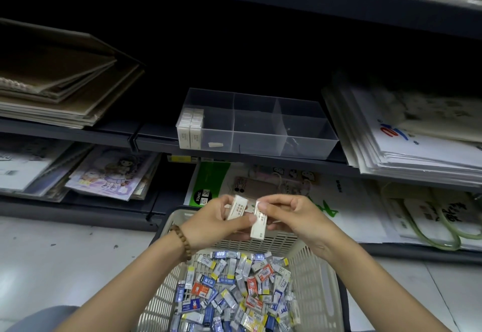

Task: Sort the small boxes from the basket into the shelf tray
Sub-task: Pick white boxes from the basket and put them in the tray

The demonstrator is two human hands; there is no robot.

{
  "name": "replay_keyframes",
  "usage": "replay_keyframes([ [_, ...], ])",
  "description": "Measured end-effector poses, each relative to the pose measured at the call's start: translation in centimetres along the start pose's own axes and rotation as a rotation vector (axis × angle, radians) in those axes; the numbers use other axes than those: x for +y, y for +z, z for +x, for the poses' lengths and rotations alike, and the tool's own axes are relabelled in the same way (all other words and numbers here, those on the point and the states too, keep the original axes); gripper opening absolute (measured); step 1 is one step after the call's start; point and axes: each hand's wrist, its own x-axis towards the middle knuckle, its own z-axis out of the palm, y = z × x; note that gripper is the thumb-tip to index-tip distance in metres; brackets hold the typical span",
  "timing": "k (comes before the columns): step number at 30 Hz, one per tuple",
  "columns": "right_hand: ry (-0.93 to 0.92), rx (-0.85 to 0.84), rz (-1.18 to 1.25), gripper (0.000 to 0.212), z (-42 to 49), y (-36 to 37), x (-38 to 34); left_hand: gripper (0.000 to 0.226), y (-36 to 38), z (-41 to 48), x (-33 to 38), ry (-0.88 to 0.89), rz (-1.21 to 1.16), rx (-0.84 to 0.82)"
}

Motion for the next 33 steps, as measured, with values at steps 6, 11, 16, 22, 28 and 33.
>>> replay_keyframes([
  [6,-0.007,-0.116,0.202,0.031,0.0,-1.3,-1.2,0.008,-0.1,0.5,0.2,-0.091,-0.314,0.136],
  [11,-0.072,-0.158,0.100,0.030,-0.3,-0.4,-0.8,0.030,0.0,0.8,-0.2,-0.102,-0.179,0.107],
  [16,-0.143,-0.063,0.052,0.034,-0.2,0.1,-0.4,0.047,-0.1,0.6,0.0,0.023,0.046,-0.055],
  [22,-0.193,-0.045,-0.020,0.035,-0.4,0.1,-0.4,0.045,-0.5,0.4,-0.2,0.066,0.154,-0.046],
  [28,-0.119,-0.128,0.073,0.039,0.0,0.0,-2.0,0.042,-1.6,0.5,0.9,0.202,0.214,0.061],
  [33,-0.163,-0.155,-0.010,0.042,1.3,0.9,-5.8,0.046,-3.3,1.2,3.4,0.344,0.135,0.149],
])
